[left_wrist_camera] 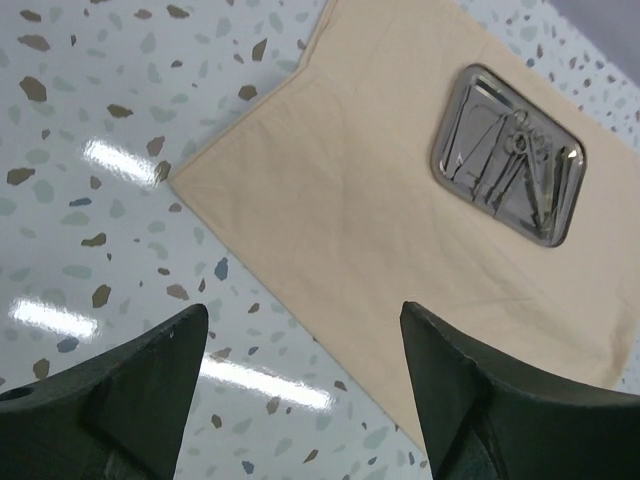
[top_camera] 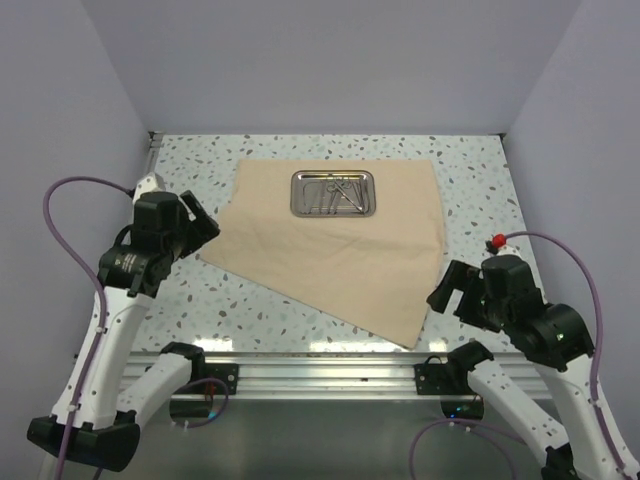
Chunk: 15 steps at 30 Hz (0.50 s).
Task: Open and lay out the surgical kit
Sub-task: Open the surgical kit at the center of the board.
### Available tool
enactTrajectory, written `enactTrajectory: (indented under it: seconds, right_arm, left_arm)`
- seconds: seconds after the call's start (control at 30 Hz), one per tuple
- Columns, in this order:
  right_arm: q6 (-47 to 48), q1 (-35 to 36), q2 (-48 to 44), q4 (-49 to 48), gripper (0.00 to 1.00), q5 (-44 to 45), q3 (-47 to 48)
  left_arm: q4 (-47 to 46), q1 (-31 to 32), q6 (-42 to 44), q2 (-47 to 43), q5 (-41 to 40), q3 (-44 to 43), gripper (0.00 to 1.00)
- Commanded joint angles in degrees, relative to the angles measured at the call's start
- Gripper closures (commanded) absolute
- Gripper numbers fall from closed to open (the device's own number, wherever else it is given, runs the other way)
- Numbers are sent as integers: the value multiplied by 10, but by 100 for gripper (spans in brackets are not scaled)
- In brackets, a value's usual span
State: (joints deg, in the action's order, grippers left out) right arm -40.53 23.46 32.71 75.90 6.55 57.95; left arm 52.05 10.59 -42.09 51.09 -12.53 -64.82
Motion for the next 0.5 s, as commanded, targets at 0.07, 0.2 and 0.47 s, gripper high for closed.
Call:
enactTrajectory:
  seconds: [0.07,0.2,0.47]
  right_arm:
    - [14,0,54,1,3,0,39]
    - [40,0,101,-15,4,9,65]
    - [74,0,133,-35,3,22,81]
  left_arm:
    - [6,8,-34,20,7,95,16]
    - [-26,8,-50,18,-21,170,12]
    - [-188,8,-51,138,-8,239,11]
